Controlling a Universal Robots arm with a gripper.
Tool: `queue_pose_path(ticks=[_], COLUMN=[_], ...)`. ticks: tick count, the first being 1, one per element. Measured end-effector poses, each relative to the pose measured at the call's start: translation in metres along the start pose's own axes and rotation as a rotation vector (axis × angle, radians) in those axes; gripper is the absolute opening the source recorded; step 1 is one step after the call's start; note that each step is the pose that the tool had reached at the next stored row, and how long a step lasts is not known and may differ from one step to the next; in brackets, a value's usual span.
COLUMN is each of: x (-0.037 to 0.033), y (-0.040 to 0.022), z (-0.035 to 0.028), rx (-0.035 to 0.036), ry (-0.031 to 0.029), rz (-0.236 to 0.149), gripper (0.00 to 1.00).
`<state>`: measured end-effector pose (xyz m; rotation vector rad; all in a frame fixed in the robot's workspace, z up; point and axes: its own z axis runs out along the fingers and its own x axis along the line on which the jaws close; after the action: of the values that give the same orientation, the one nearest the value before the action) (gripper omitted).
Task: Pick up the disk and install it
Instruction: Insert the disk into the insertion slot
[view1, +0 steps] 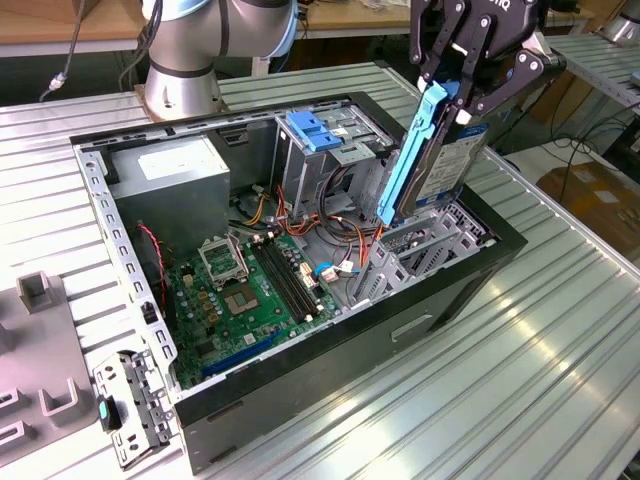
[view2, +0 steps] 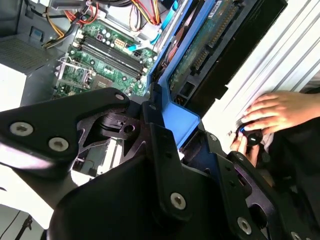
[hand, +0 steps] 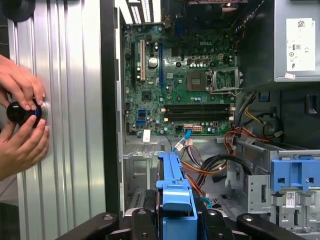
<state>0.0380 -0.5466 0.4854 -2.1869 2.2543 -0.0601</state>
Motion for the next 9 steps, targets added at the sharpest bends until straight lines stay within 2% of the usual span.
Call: queue_pose_path(ticks=[3,9], x=[0.001,0.0022], y=[-0.0065,-0.0095], z=[0.0052,0.0129], rx=[0.0,-0.0006], ry=[0.0,0.0002], rz=[0.0,-0.001], gripper=[0.37,0.37])
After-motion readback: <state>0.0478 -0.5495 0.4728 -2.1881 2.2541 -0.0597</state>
